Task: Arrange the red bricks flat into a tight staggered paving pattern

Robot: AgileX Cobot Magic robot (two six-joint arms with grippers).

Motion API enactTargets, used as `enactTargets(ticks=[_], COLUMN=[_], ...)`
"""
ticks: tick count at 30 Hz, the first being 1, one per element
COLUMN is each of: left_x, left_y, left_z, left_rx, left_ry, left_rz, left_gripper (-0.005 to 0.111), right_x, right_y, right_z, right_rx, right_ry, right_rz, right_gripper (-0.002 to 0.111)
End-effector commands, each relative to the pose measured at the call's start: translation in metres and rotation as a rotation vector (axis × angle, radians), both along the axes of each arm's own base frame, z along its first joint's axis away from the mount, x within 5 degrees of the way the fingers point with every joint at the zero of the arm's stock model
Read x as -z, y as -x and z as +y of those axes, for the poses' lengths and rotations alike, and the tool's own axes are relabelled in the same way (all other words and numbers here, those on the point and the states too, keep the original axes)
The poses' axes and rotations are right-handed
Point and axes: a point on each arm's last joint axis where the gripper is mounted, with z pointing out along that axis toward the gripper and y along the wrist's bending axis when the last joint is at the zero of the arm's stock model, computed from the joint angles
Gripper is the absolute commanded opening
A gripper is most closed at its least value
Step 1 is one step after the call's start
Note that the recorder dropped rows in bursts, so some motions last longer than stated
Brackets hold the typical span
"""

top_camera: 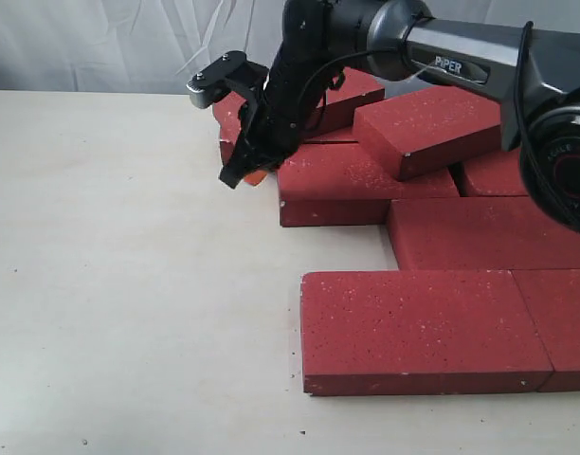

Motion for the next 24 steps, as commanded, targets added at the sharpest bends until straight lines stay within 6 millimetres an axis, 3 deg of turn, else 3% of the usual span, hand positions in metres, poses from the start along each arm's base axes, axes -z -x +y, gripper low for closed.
enactTargets(ticks=[1,8,12,19,24], left_x=[-0.001,-0.001,-0.001,-0.001,-0.001], left_y=[0.0,0.0,0.0,0.0,0.0], left_z=[0.0,0.0,0.0,0.0,0.0], left_rx=[-0.001,-0.001,-0.001,-0.001,-0.001], left_ry=[0.004,0.004,0.004,0.004,0.004], left_rz=[-0.011,-0.011,-0.011,-0.011,-0.011], left_gripper=[0.0,0.0,0.0,0.0,0.0], right_x=[0.001,0.04,0.057,0.059,0.061], right_y=[-0.002,-0.012,-0.016,-0.019,-0.023], right_z=[0.011,0.022,0.016,-0.01,-0.025], right_rx=[-0.104,-0.11,-0.118,-0.039,0.019], right_ry=[0.176,0.182,0.266,0.494,0.463], right_rz=[-0.201,-0.178,-0.181,-0.144,-0.05], right_gripper=[-0.001,-0.001,-0.001,-0.001,-0.001])
